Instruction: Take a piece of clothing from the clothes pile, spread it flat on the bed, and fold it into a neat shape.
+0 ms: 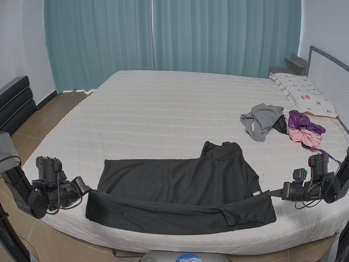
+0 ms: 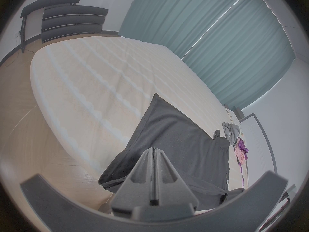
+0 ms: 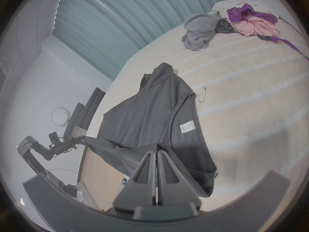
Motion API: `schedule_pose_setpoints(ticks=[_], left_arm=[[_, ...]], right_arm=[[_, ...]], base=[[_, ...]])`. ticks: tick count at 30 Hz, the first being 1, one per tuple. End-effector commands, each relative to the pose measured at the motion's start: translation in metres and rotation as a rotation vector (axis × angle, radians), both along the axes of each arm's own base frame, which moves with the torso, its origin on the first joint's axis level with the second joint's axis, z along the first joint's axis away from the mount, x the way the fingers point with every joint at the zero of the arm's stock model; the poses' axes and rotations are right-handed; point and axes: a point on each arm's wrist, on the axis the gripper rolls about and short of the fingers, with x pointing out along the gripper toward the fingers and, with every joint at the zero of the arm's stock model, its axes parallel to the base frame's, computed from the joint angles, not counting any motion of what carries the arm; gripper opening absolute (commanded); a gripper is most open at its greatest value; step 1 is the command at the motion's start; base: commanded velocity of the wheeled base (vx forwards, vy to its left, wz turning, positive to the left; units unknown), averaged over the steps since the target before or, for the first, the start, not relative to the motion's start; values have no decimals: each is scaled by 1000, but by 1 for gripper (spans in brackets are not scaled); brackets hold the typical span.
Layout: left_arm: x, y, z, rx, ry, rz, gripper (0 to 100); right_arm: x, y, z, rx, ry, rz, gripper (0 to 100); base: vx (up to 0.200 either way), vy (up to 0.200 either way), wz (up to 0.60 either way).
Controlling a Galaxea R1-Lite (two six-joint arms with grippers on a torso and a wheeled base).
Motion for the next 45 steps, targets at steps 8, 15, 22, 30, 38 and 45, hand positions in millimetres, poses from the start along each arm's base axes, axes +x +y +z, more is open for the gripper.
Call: schedule_pose_setpoints(ticks=[8,15,22,30,38,45], left_arm=[[-22,5,7,-6,-1,19,0],[-31,9,11,-9,-11,33,0],[-42,8,7,-4,19,25,0],[-52,8,11,-4,11,25,0],[-58,7,9,-3,26,24,0],[-57,7,8,-8,36,26,0]], right_arm=[[-22,-5,25,25,-74,-10,0],[-37,-10,31,56,-90,-7,0],[-48,-7,29,68,-76,19,0],[-60,-6,35,80,-95,29,0],[-72,-4,35,79,-93,34,0],[-76,-4,38,79,-104,33,0]], base=[[0,0,0],[0,0,0],[0,0,0],[0,0,0],[0,0,0],[0,0,0]])
